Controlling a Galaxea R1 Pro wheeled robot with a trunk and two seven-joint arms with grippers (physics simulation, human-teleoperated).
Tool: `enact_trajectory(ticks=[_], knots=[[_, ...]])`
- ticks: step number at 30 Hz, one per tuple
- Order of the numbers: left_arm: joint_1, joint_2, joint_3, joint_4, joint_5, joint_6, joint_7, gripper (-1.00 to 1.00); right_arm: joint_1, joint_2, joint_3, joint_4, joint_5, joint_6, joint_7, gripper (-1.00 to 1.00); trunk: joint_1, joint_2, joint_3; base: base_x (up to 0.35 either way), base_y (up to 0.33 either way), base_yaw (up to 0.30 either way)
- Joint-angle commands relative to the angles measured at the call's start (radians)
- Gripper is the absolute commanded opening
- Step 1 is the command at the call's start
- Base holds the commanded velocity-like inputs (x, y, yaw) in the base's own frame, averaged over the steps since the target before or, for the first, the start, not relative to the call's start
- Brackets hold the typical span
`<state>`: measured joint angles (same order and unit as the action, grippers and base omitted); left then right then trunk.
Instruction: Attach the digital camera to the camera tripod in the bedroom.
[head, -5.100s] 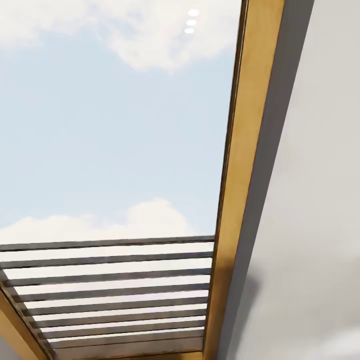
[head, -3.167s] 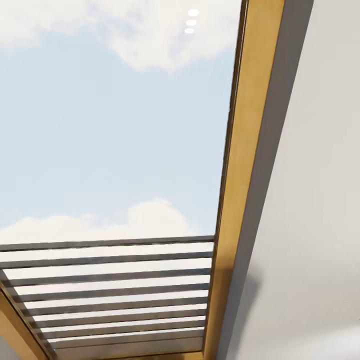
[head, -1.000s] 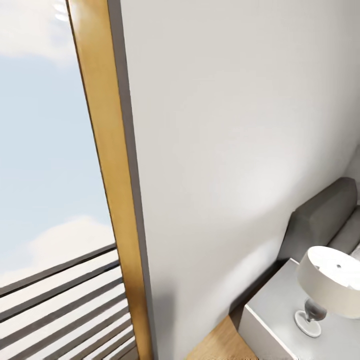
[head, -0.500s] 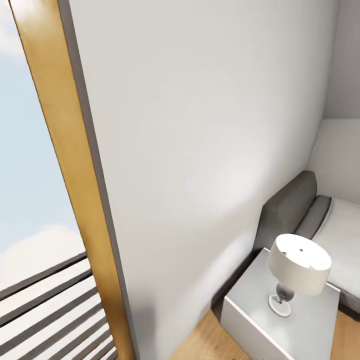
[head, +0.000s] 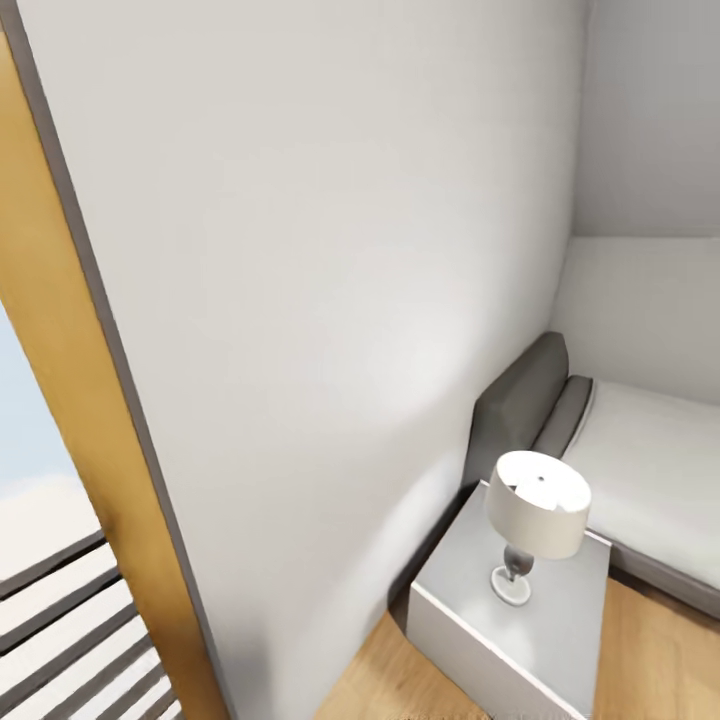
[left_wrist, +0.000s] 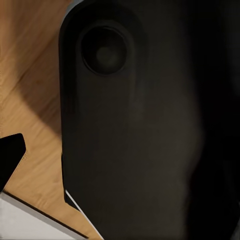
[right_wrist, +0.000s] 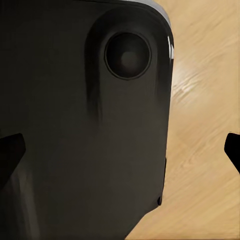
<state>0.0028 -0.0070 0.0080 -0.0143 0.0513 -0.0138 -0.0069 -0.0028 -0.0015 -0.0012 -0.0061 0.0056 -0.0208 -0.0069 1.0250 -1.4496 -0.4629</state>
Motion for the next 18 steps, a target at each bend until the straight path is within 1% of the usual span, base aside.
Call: enact_trajectory(ticks=[1, 18], knots=[[0.0, 0.0, 0.0, -0.001, 0.005, -0.001, -0.001, 1.0, 0.0, 0.0, 0.0, 0.0, 0.001, -0.002, -0.001, 1.0, 0.0, 0.0, -0.001, 0.0, 0.0, -0.296], [0.0, 0.001, 0.0, -0.001, 0.005, -0.001, -0.001, 1.0, 0.0, -0.001, -0.002, 0.0, 0.001, -0.002, -0.001, 1.0, 0.0, 0.0, -0.001, 0.0, 0.0, -0.296]])
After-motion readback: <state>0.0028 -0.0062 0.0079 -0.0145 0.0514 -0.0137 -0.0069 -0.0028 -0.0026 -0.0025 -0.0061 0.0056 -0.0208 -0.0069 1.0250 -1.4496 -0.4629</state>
